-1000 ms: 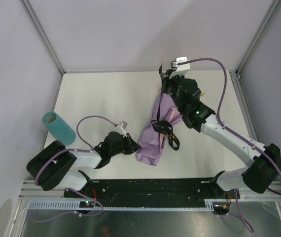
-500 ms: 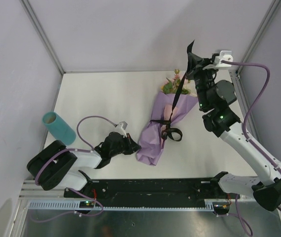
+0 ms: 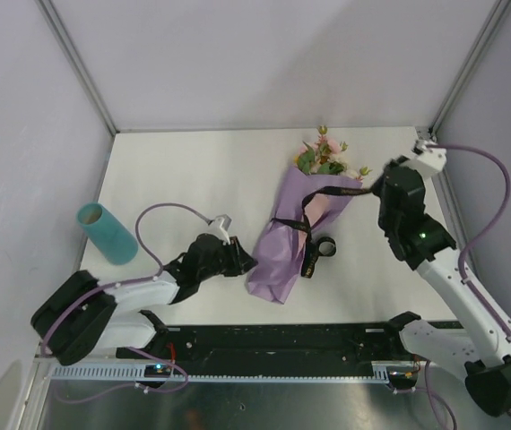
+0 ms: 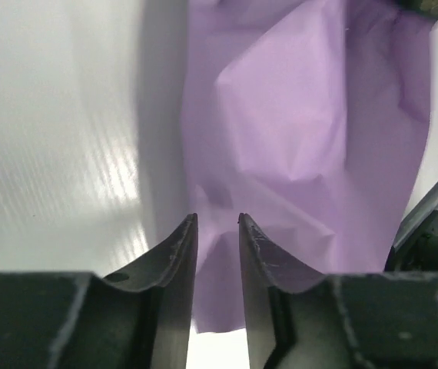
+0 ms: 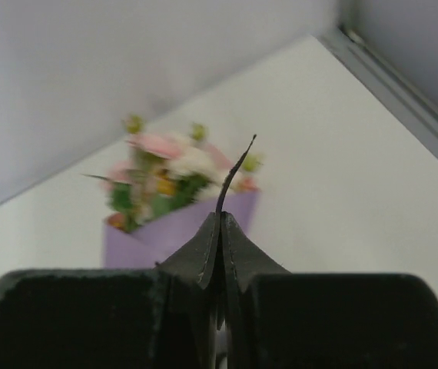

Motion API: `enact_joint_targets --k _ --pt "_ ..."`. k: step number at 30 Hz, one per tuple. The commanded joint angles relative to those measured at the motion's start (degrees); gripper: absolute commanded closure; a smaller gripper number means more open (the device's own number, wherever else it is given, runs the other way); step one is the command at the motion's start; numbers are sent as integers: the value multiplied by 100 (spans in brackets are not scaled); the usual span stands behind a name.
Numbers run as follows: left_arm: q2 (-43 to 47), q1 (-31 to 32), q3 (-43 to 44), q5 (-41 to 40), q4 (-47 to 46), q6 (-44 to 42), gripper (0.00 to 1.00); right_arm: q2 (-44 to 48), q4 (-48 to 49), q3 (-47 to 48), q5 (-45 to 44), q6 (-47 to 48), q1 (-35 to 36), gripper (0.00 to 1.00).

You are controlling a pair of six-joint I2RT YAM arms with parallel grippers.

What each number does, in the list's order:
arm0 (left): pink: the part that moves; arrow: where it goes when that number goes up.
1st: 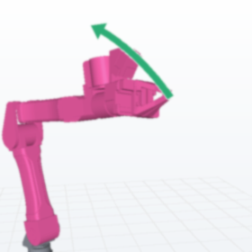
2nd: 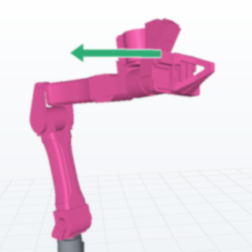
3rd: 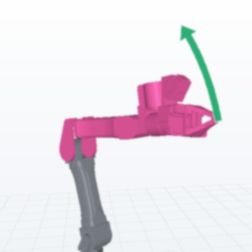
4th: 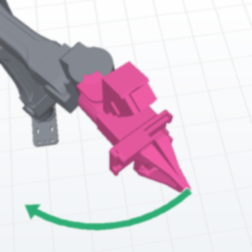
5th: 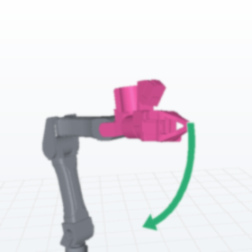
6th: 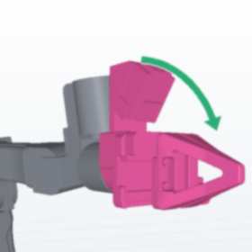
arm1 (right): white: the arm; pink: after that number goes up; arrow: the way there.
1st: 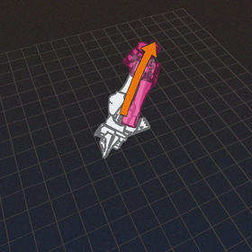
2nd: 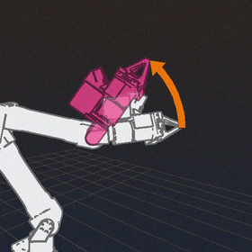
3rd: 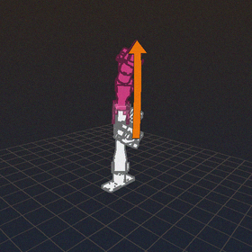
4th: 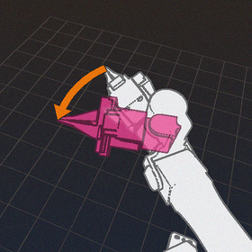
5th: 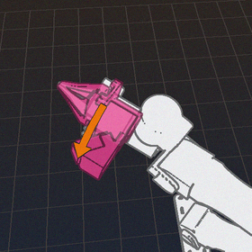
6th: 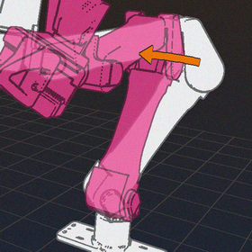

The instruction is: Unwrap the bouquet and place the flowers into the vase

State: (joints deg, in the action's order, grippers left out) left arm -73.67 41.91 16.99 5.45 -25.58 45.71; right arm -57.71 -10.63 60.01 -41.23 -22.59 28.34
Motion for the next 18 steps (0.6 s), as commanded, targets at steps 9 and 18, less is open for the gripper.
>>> enact_joint_targets --k 9,18 --pt "2187 41 1783 -955 3223 -1324 32 1327 -1332 -704 2559 -55 -848 49" --pt "3347 34 2271 -453 4730 -1417 22 133 -532 -641 4152 1274 727 34"
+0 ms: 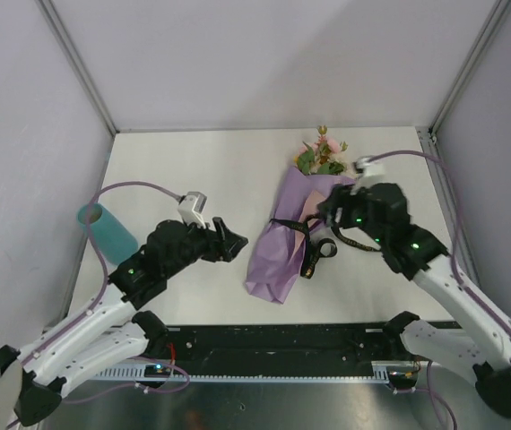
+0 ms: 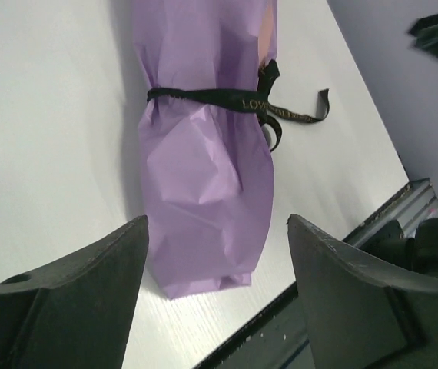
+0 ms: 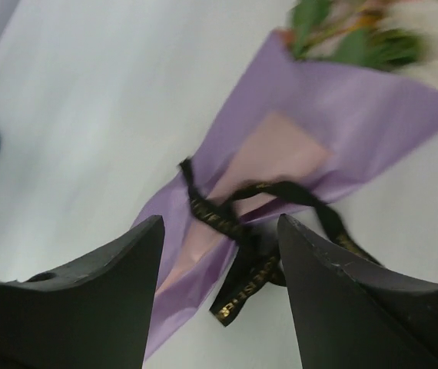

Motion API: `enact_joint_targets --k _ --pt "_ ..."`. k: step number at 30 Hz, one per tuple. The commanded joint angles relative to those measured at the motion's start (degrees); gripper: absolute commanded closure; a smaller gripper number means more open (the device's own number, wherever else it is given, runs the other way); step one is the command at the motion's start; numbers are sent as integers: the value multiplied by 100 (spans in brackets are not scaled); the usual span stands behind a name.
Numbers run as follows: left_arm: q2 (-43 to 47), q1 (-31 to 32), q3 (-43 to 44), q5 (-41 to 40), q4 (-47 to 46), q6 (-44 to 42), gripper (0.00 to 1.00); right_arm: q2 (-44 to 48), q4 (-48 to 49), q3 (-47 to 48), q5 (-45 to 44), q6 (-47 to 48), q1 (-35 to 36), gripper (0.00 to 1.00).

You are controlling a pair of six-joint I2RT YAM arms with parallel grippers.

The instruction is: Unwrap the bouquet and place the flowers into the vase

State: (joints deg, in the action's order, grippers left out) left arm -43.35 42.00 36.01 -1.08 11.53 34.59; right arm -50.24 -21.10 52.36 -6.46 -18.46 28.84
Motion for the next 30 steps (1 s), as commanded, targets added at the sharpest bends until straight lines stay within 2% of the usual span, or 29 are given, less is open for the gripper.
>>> enact_joint_targets --k 1,4,8,10,17,25,30 --pt "379 22 458 185 1256 -414 21 -845 627 147 660 971 812 36" --pt "539 20 643 135 1784 -784 18 -1485 935 268 946 1252 989 43" --pt "818 20 666 131 2179 -1076 4 -2353 822 641 1015 1664 1143 44" --pt "977 26 658 33 2297 -1178 1 -2687 685 874 824 1781 1214 44" --pt "1289 22 610 -361 2396 -1242 0 -3435 630 1192 550 2247 1287 51" --pt "1309 16 626 -462 2465 -1234 0 -4043 392 1478 107 2569 1370 46" --pt "1457 10 608 -602 2489 -1204 0 -4274 285 1548 66 2630 1390 55"
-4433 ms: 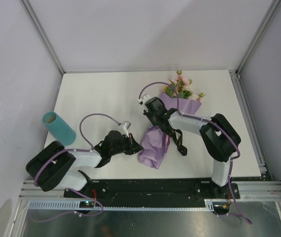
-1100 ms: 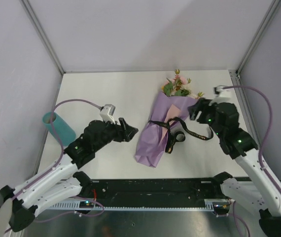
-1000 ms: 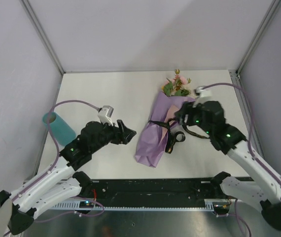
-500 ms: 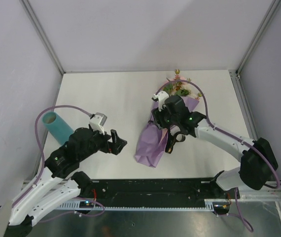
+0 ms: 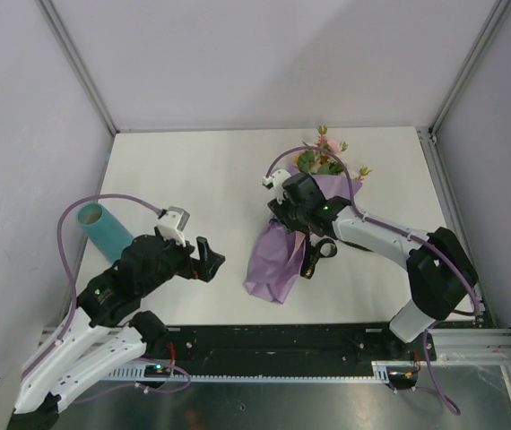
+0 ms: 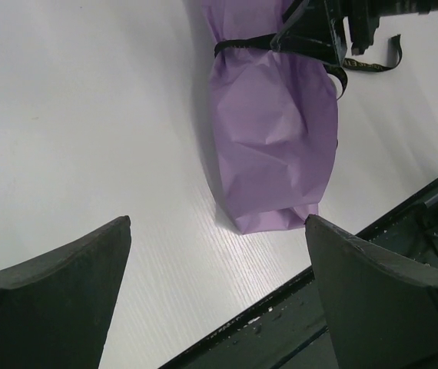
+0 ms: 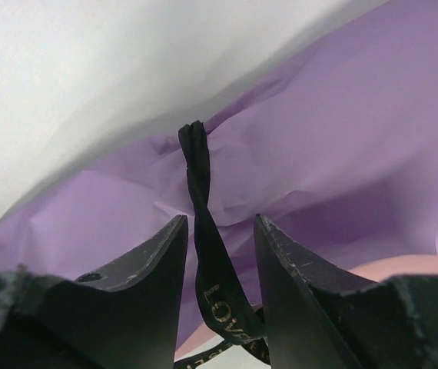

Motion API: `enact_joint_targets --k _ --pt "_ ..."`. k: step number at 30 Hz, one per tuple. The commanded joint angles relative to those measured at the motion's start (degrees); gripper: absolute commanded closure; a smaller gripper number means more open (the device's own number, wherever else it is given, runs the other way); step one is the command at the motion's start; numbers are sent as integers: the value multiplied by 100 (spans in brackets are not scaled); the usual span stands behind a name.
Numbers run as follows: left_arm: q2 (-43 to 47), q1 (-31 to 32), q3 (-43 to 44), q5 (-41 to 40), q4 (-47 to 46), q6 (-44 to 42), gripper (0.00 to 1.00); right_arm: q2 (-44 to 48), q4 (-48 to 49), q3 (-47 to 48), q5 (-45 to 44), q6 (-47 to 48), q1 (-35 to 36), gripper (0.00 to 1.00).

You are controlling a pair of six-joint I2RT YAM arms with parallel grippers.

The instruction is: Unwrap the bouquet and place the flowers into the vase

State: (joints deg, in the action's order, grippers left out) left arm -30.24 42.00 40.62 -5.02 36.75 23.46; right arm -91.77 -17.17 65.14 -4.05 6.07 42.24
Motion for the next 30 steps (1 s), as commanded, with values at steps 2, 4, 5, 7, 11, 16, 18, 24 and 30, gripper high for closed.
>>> enact_joint_targets --k 2,4,5,7,11,16,18,24,30 --pt "195 12 148 -252 -25 -93 0 -146 -128 283 -177 198 77 57" --pt "218 11 137 -278 -20 -89 0 -170 -175 309 -171 219 101 58" --pt "224 10 134 -288 -24 -88 0 -190 -209 334 -168 224 114 58" --pt "217 10 135 -307 -16 -88 0 -227 -292 381 -169 232 139 58" --pt "217 12 138 -323 -4 -73 0 -250 -375 417 -162 229 179 62" --pt "233 11 125 -364 12 -57 0 -187 -300 440 -486 161 248 90" --pt "234 10 129 -380 13 -49 0 -48 -260 504 -582 141 278 97" --pt "208 11 123 -413 19 -37 0 710 176 644 -788 117 346 100" --pt "205 6 123 -448 35 -22 0 1220 790 650 -1138 86 374 100"
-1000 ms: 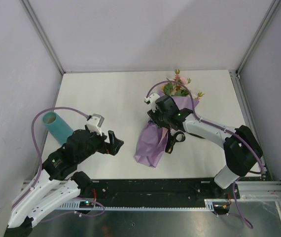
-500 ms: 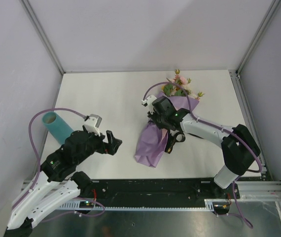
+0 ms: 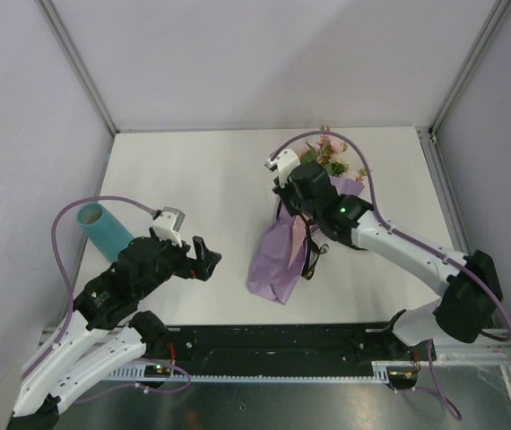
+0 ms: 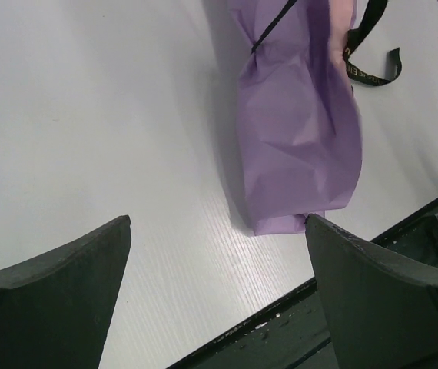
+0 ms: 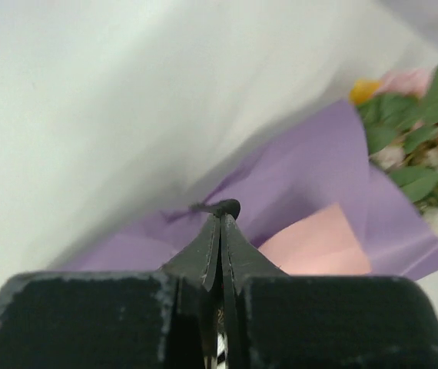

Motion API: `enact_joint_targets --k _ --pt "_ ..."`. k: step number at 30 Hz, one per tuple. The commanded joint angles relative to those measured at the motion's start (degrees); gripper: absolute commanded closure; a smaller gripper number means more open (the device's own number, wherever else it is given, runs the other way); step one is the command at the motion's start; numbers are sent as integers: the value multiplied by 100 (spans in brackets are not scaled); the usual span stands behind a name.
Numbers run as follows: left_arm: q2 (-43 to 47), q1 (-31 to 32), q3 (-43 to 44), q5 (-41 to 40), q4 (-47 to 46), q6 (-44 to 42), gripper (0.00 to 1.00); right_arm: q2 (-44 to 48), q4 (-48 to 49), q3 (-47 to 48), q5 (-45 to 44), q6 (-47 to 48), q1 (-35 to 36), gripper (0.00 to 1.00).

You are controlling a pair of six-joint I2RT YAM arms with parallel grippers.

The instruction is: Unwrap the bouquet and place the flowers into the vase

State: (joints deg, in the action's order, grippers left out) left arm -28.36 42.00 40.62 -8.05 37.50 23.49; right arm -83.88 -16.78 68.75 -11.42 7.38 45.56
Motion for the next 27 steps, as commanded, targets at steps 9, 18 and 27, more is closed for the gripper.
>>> enact_joint_targets --k 9,18,27 --pt "52 10 113 -150 -38 -4 0 1031 1764 290 -1107 294 106 100" --pt "24 11 101 -158 -30 6 0 1307 2846 419 -1189 961 192 100" --pt "-49 17 103 -144 -34 7 0 1453 3875 566 -1468 1814 317 100"
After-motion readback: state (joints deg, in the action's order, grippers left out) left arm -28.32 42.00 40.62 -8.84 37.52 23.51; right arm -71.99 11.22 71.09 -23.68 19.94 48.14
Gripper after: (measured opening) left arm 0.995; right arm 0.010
